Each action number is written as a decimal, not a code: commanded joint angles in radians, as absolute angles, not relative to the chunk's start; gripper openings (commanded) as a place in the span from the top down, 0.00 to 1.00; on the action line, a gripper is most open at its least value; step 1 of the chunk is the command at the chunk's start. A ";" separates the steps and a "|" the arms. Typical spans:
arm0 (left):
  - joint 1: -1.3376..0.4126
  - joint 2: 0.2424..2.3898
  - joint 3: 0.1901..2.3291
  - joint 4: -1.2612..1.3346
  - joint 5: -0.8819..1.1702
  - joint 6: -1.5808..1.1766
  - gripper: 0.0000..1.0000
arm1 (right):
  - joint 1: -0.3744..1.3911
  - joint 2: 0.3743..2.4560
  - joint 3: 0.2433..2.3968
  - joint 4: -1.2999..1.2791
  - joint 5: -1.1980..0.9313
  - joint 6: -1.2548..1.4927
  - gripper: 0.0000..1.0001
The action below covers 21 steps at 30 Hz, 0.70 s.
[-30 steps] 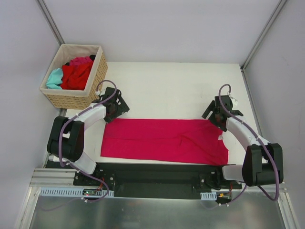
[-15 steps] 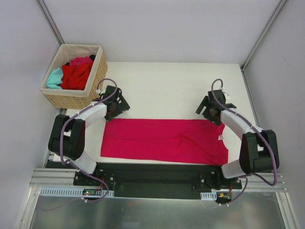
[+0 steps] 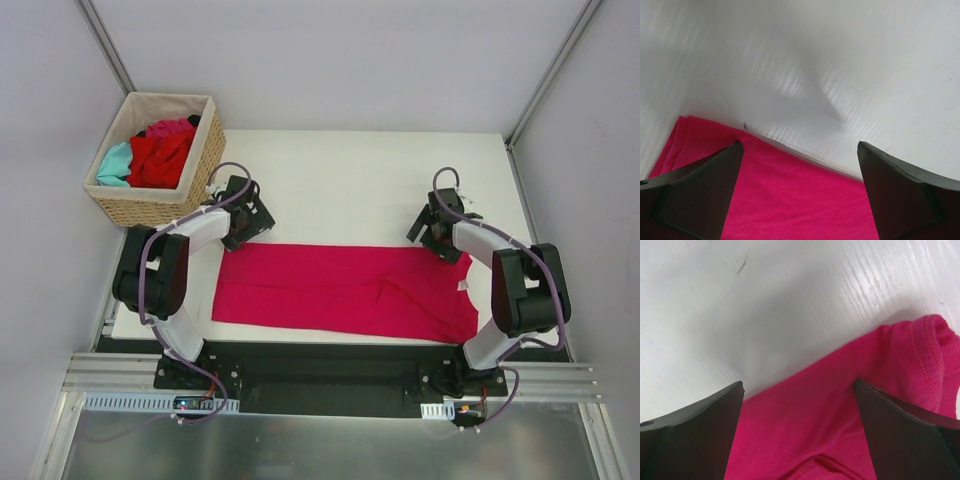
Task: Fold and stack the t-shirts
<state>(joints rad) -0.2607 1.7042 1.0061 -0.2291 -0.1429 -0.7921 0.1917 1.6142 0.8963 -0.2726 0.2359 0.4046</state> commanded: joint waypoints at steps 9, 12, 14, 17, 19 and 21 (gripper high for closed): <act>-0.218 1.842 1.120 -0.227 -0.140 -0.781 0.01 | 0.143 1.793 1.080 -0.275 0.202 0.425 0.03; -0.206 1.862 1.163 -0.227 -0.129 -0.779 0.01 | 0.132 1.840 1.150 -0.285 0.190 0.381 0.03; -0.196 1.884 1.204 -0.227 -0.118 -0.775 0.01 | 0.129 1.874 1.242 -0.332 0.160 0.361 0.04; -0.183 1.925 1.252 -0.229 -0.098 -0.766 0.01 | 0.120 1.942 1.333 -0.382 0.123 0.334 0.03; -0.170 1.950 1.301 -0.230 -0.075 -0.767 0.01 | 0.112 1.988 1.403 -0.390 0.118 0.327 0.03; -0.166 1.991 1.354 -0.230 -0.043 -0.765 0.01 | 0.103 2.020 1.484 -0.399 0.112 0.324 0.03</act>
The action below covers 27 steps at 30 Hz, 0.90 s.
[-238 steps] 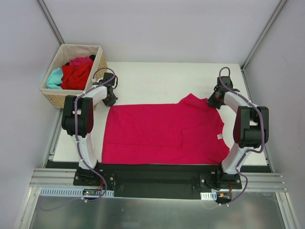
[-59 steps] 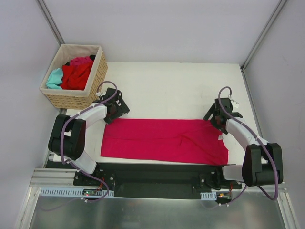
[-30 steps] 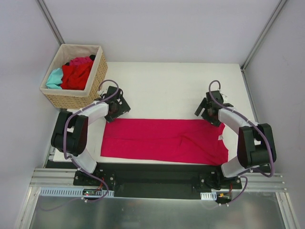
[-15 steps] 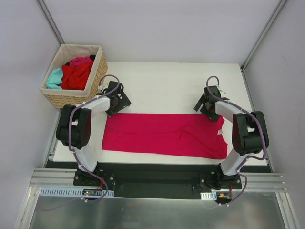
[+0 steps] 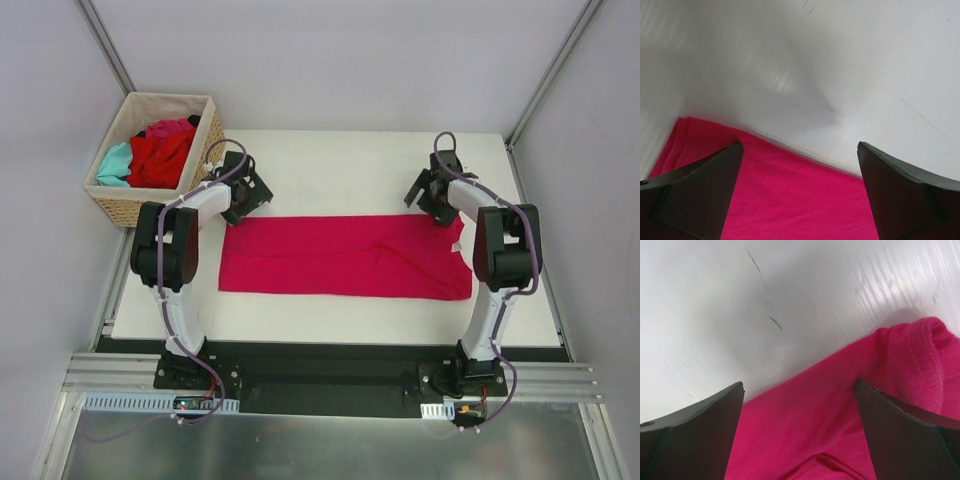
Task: Fold and stack the t-shirts
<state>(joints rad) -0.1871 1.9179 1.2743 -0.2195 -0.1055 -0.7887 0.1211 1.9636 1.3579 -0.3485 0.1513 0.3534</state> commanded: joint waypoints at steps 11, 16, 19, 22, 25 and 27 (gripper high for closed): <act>-0.175 2.037 1.571 -0.218 0.219 -0.623 0.01 | 0.100 1.938 1.514 -0.410 0.091 0.241 0.03; -0.225 1.864 1.528 -0.218 0.209 -0.581 0.01 | 0.150 1.790 1.457 -0.434 0.066 0.209 0.03; -0.247 1.795 1.483 -0.218 0.215 -0.583 0.01 | 0.182 1.740 1.422 -0.451 0.051 0.199 0.03; -0.267 1.769 1.428 -0.212 0.241 -0.604 0.01 | 0.193 1.700 1.358 -0.449 0.063 0.210 0.10; -0.311 1.782 1.385 -0.140 0.296 -0.617 0.01 | 0.192 1.658 1.298 -0.449 0.098 0.216 0.44; -0.353 1.804 1.374 -0.080 0.359 -0.624 0.00 | 0.192 1.634 1.267 -0.449 0.121 0.218 0.58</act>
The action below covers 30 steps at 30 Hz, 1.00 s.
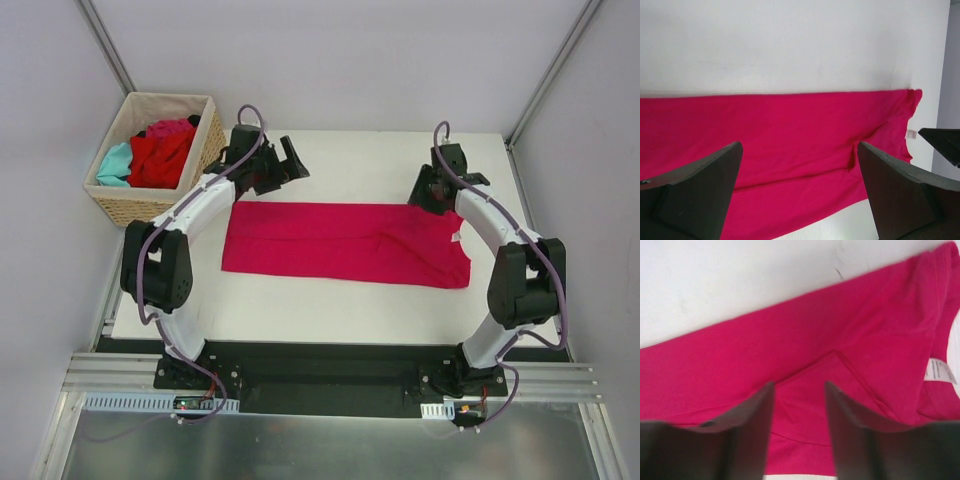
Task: Fold and stack the t-shirts
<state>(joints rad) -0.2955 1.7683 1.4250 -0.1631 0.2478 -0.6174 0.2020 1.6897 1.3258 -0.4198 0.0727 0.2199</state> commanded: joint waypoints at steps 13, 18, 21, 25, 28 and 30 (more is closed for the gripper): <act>-0.417 2.311 1.518 0.845 0.810 -1.113 0.01 | 0.181 1.486 1.203 -0.491 0.186 0.221 0.99; -0.449 2.436 1.660 0.896 0.838 -1.180 0.01 | 0.179 1.496 1.192 -0.485 0.172 0.230 0.99; -0.453 2.462 1.703 0.887 0.844 -1.190 0.01 | 0.179 1.512 1.189 -0.485 0.176 0.229 0.99; -0.451 2.468 1.689 0.865 0.842 -1.177 0.01 | 0.179 1.554 1.175 -0.491 0.228 0.230 0.99; -0.451 2.459 1.660 0.858 0.841 -1.161 0.01 | 0.176 1.598 1.178 -0.492 0.291 0.239 0.99; -0.451 2.450 1.643 0.857 0.847 -1.163 0.01 | 0.163 1.663 1.196 -0.503 0.302 0.244 0.99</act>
